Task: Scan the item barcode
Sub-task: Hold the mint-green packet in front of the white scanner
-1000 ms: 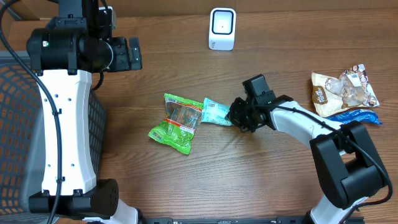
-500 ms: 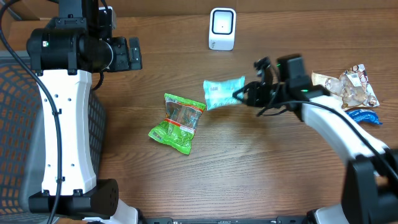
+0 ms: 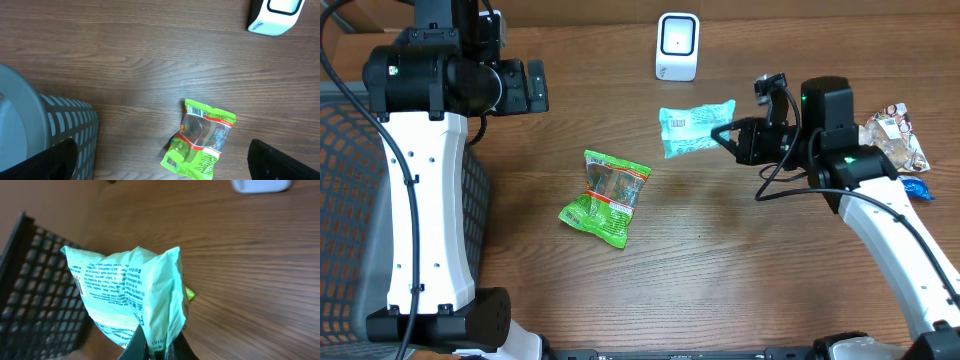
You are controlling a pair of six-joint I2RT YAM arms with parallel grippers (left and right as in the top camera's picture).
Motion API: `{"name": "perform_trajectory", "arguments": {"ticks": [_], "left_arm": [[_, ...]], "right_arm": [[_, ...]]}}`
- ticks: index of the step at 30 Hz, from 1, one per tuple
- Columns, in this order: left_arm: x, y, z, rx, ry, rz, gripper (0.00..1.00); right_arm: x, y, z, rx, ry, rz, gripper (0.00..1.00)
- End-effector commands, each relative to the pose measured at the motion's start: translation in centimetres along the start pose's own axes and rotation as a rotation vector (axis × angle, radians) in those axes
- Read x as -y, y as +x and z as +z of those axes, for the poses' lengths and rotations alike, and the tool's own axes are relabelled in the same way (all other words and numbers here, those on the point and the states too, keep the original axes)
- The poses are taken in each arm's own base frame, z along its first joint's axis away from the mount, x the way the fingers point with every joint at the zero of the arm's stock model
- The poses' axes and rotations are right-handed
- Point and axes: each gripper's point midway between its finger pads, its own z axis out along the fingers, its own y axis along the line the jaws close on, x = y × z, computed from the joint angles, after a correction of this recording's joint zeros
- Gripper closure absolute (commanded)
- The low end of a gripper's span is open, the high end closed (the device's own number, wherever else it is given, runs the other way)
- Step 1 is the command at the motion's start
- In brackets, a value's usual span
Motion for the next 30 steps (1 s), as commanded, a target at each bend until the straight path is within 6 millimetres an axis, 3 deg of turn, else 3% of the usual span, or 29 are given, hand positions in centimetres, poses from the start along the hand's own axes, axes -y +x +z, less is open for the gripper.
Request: {"name": "perform_trajectory", "arguments": {"ticks": [1, 4, 8, 15, 23, 30], "left_arm": [[-0.3, -0.4, -0.7, 0.025, -0.010, 0.015, 0.00], [-0.3, -0.4, -0.7, 0.025, -0.010, 0.015, 0.00], [-0.3, -0.4, -0.7, 0.025, -0.010, 0.015, 0.00], [-0.3, -0.4, -0.7, 0.025, -0.010, 0.015, 0.00], [-0.3, -0.4, -0.7, 0.025, -0.010, 0.015, 0.00], [-0.3, -0.4, -0.7, 0.025, -0.010, 0.015, 0.00]], "right_arm": [[1.3, -2.6, -1.2, 0.116, 0.167, -0.022, 0.96], [3.7, -3.7, -1.4, 0.194, 0.398, -0.090, 0.96], [3.9, -5.7, -1.3, 0.285, 0.604, -0.292, 0.96], [2.6, -9.1, 2.2, 0.377, 0.696, -0.646, 0.96], [5.3, -14.0, 3.3, 0.508, 1.031, -0.999, 0.96], [6.2, -15.7, 6.2, 0.590, 1.136, -1.197, 0.96]]}}
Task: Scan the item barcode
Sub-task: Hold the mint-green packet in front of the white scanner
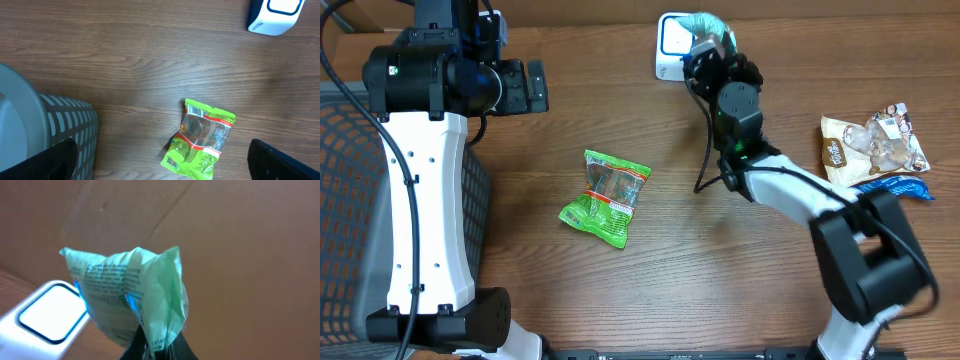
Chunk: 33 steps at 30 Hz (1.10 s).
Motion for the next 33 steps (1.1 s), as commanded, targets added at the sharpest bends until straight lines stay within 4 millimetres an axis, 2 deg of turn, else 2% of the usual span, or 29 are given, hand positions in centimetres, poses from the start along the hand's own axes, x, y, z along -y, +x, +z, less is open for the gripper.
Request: {"name": "perform_trajectory", "arguments": {"ticks": [1, 4, 8, 12, 19, 27, 33], "left_arm": [[-0.3, -0.4, -0.6, 0.025, -0.010, 0.015, 0.00], [-0.3, -0.4, -0.6, 0.024, -0.010, 0.015, 0.00], [-0.3, -0.4, -0.6, 0.024, -0.010, 0.015, 0.00], [-0.3, -0.4, -0.6, 0.024, -0.010, 0.015, 0.00], [-0.3, -0.4, -0.6, 0.025, -0.010, 0.015, 0.00], [-0.3, -0.4, -0.6, 0.025, -0.010, 0.015, 0.00], [-0.3, -0.4, -0.6, 0.024, -0.010, 0.015, 0.00]], "right_arm": [[-0.4, 0.1, 1.9, 0.005, 0.060, -0.189, 0.96], [-1.2, -0.4, 4.0, 0.018, 0.081, -0.234, 0.96], [-1.8, -2.3, 7.5, 0.033, 0.105, -0.290, 0.96], [-3.2, -2.8, 9.2, 0.033, 0.051, -0.377, 0.96], [-4.7, -1.8, 9.5, 0.030, -0.026, -0.572, 0.96], [-5.8, -1.6, 9.5, 0.054, -0.070, -0.615, 0.96], [-7.6, 0.6, 9.9, 0.052, -0.074, -0.745, 0.96]]}}
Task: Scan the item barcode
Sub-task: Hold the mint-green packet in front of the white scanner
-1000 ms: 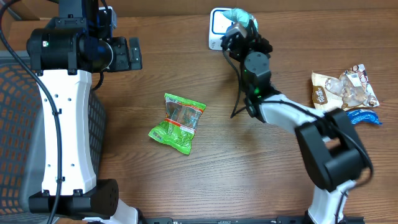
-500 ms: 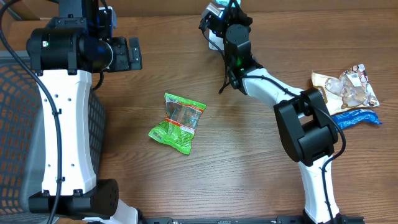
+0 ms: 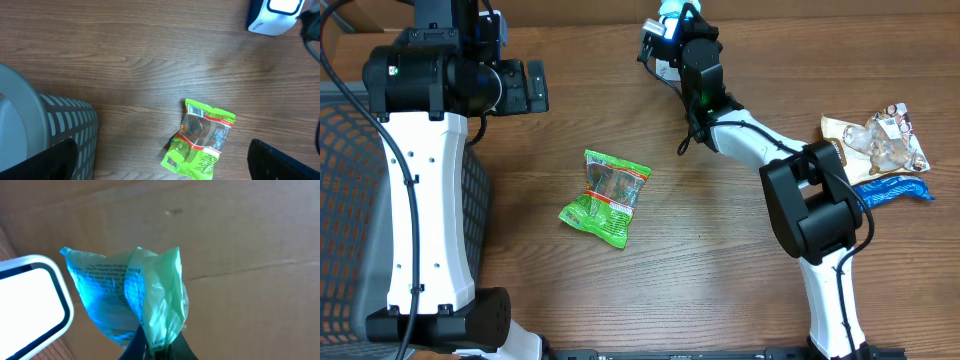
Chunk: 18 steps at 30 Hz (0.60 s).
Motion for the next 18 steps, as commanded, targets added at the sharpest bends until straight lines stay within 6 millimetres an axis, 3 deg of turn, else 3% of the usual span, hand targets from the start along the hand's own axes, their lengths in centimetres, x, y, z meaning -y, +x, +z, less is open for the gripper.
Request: {"name": "perform_trajectory", "arguments": {"ticks": [1, 7, 18], "left_arm": [[-0.3, -0.4, -0.6, 0.025, -0.010, 0.015, 0.00], [-0.3, -0.4, -0.6, 0.025, -0.010, 0.015, 0.00], [-0.3, -0.4, -0.6, 0.024, -0.010, 0.015, 0.00]], "right_arm": [[-1.3, 0.4, 0.8, 0.006, 0.016, -0.083, 0.96], [-2.4, 1.0, 1.1, -0.005, 0.007, -0.090, 0.96], [-0.4, 1.2, 1.2, -0.001, 0.081, -0.061, 0.96]]}}
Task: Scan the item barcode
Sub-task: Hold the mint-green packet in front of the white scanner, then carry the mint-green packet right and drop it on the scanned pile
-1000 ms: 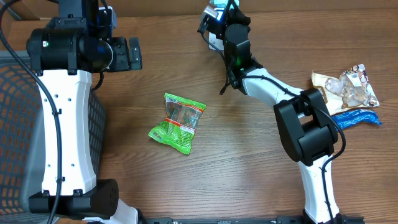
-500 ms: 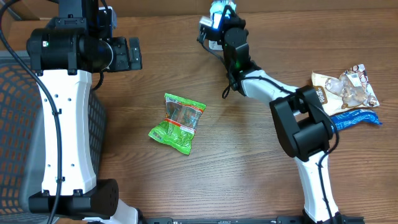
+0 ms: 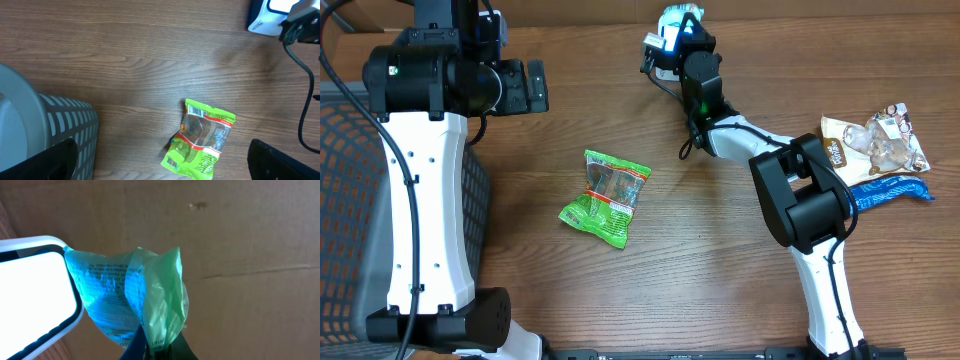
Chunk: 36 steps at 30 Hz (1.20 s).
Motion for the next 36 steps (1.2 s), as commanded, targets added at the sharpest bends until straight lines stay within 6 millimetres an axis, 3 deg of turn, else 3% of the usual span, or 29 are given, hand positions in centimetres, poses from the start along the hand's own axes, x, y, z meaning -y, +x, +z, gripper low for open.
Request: {"name": "perform_trajectory", "arguments": {"ticks": [1, 24, 36], "left_arm": [[-0.3, -0.4, -0.6, 0.025, -0.010, 0.015, 0.00], [-0.3, -0.4, -0.6, 0.024, -0.010, 0.015, 0.00], [-0.3, -0.4, -0.6, 0.024, -0.010, 0.015, 0.00]], "right_arm": [[2.0, 0.3, 0.5, -0.004, 0.044, 0.018, 0.96], [2.2, 2.1, 0.7, -0.067, 0.054, 0.052, 0.96], [3.9, -1.7, -1.3, -0.084, 0.107, 0.154, 0.96]]}}
